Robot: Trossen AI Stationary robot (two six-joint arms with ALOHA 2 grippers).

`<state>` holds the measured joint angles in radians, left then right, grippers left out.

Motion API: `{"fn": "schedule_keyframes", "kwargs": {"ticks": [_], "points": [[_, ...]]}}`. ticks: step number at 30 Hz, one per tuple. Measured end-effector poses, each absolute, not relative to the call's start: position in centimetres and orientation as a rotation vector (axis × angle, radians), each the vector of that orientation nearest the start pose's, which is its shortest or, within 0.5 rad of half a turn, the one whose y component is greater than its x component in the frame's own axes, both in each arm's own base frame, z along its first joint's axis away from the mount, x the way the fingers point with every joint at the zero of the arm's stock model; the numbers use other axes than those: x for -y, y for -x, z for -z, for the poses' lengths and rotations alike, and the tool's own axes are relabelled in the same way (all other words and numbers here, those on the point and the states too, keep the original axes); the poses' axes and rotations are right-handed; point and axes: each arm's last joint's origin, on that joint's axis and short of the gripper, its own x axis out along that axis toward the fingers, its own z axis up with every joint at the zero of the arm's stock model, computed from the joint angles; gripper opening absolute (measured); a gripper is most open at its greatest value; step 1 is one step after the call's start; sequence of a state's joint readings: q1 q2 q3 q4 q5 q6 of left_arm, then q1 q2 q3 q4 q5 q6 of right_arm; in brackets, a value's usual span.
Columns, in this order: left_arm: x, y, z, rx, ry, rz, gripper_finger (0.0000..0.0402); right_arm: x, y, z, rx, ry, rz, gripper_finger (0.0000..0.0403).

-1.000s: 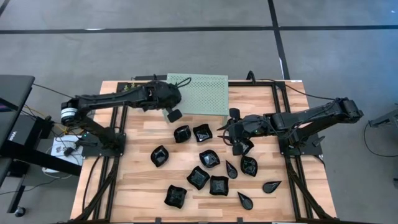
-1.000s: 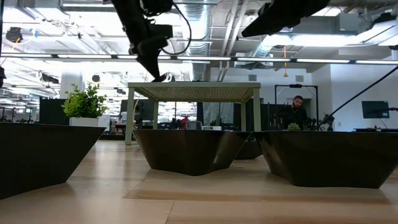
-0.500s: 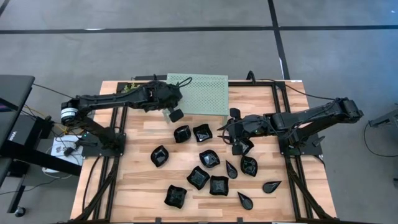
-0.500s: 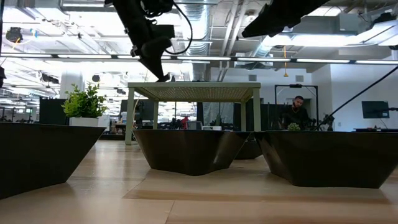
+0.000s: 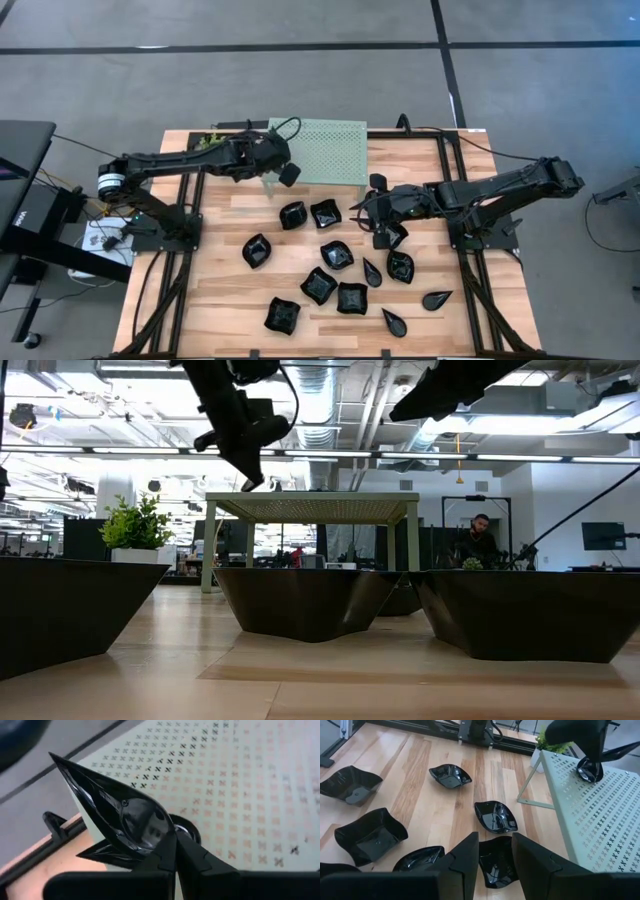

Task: Pick & Place Mini shaped plates
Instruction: Stack the drop shaped plate on top of the other drop shaped plate on the shelf

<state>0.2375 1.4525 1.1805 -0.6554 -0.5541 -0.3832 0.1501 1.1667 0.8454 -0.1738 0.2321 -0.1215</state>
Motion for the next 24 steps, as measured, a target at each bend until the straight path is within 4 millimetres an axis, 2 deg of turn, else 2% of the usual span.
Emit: {"fn": "schedule_keyframes", "kwargs": {"ticks": [4, 10, 24], "points": [[-7.93, -28.64, -28.40, -0.716, 0.297, -0.940, 0.0004, -3.11, -25.02, -28.02, -0.490, 0.221, 0.049, 0.0113], [-7.90, -28.92, -28.02, -0.694, 0.352, -0.968, 0.0009, -3.11, -25.03, -28.03, -0.490, 0.223, 0.049, 0.0113], [-8.02, -29.17, -27.92, -0.657, 0.401, -0.987, 0.0070, -3.11, -25.03, -28.04, -0.490, 0.254, 0.041, 0.0113]]}}
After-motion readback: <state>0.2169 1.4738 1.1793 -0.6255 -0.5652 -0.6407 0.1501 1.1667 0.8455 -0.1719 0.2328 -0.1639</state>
